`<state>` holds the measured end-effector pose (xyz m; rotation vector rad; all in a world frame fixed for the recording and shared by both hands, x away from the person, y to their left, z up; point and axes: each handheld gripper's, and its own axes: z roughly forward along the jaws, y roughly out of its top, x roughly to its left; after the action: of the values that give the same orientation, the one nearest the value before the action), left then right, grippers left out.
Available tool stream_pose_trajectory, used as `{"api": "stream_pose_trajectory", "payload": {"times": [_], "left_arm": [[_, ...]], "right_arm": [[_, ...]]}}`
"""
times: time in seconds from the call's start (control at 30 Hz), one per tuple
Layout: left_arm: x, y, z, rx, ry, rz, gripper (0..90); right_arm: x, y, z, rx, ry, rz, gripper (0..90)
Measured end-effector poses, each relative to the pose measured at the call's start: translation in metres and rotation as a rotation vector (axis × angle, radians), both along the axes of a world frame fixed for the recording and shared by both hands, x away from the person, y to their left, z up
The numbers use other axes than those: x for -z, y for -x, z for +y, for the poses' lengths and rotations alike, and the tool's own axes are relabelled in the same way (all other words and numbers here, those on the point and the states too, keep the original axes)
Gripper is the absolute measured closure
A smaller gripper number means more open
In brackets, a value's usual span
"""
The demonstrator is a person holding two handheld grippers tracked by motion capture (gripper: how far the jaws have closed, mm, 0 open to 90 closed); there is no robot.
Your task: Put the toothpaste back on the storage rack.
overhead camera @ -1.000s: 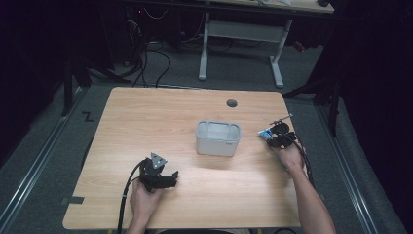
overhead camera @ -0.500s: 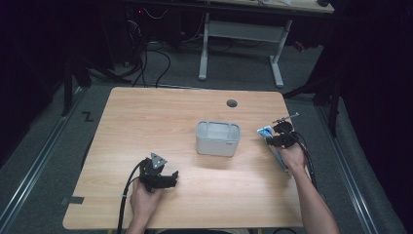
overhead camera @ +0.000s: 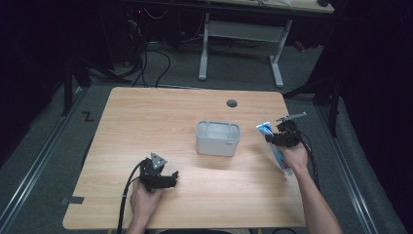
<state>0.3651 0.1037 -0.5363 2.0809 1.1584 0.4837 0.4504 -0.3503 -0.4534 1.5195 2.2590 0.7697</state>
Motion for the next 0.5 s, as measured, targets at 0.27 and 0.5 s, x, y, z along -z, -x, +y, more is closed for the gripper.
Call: {"api": "stream_pose_trajectory", "payload": {"times": [0.27, 0.5], "left_arm": [[0.000, 0.000, 0.000, 0.001, -0.001, 0.000, 14.2], [0.000, 0.000, 0.000, 0.000, 0.001, 0.000, 14.4]], "right_arm": [[-0.013, 0.014, 0.005, -0.038, -0.029, -0.049, 72.9], [-0.018, 0.020, 0.008, -0.062, -0.037, -0.068, 72.9]]}}
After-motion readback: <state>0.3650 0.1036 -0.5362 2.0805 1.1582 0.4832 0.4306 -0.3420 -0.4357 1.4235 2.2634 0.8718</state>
